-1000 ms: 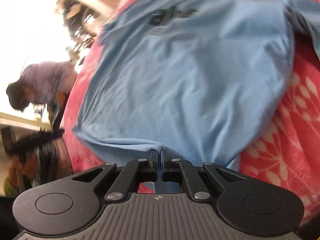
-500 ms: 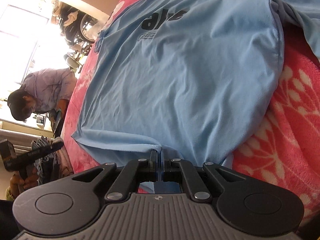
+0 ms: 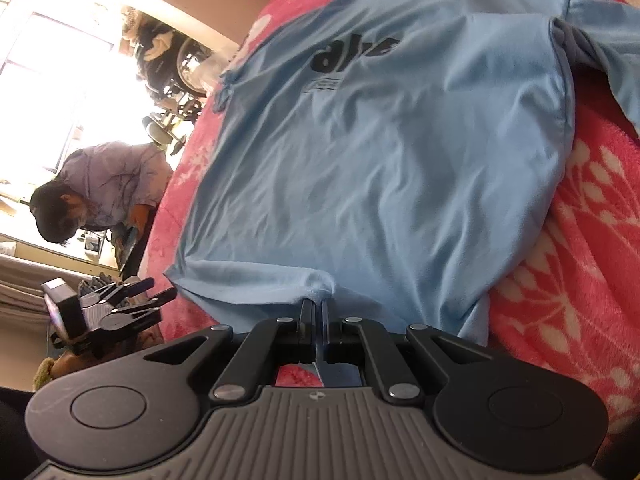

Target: Fold clothes

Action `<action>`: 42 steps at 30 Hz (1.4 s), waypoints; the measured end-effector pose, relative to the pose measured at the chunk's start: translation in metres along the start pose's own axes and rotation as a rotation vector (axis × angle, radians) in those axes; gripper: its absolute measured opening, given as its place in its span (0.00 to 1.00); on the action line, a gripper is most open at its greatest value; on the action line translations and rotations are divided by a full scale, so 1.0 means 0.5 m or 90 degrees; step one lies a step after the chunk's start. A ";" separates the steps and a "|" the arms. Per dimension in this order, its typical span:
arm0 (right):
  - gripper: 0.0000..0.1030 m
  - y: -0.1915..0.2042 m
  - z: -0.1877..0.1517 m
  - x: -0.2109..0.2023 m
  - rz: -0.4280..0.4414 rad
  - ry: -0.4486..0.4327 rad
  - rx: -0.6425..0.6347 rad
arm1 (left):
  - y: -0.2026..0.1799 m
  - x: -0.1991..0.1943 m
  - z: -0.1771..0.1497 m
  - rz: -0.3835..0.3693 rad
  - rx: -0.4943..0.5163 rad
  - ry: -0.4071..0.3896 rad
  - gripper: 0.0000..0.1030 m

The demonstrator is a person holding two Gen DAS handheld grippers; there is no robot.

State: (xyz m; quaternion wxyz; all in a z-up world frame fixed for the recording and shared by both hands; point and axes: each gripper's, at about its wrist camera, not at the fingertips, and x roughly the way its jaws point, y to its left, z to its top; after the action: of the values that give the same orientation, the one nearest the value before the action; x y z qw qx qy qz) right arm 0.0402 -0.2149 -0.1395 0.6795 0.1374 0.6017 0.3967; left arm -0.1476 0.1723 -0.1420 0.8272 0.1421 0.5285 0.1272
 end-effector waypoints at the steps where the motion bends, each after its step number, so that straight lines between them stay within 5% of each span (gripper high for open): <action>1: 0.04 0.002 -0.002 -0.001 0.001 -0.001 0.001 | 0.000 0.007 -0.002 0.009 0.006 0.002 0.50; 17: 0.04 0.023 -0.022 -0.006 -0.008 -0.009 -0.009 | 0.047 0.026 0.000 0.020 -0.142 -0.005 0.42; 22: 0.04 0.025 -0.025 -0.005 -0.012 -0.010 -0.015 | 0.033 0.006 0.003 0.010 -0.140 -0.031 0.38; 25: 0.04 0.027 -0.027 -0.002 -0.018 -0.009 -0.023 | 0.023 0.006 0.005 0.029 -0.125 -0.040 0.28; 27: 0.04 0.031 -0.029 -0.002 -0.021 -0.009 -0.033 | 0.022 0.015 0.004 0.036 -0.133 -0.036 0.08; 30: 0.04 0.038 -0.034 -0.005 -0.026 -0.007 -0.051 | 0.040 0.024 -0.002 0.030 -0.176 -0.033 0.00; 36: 0.04 0.053 -0.048 -0.001 -0.030 0.012 -0.098 | 0.075 -0.006 -0.021 0.066 -0.229 -0.054 0.00; 42: 0.06 0.082 -0.077 0.026 -0.087 0.047 -0.193 | 0.069 0.014 -0.029 0.087 -0.191 -0.031 0.00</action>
State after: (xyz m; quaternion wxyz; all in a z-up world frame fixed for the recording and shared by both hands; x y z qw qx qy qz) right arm -0.0114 -0.1902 -0.1305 0.6953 -0.0224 0.5676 0.4405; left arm -0.1602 0.2084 -0.1407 0.8411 0.0559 0.4725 0.2574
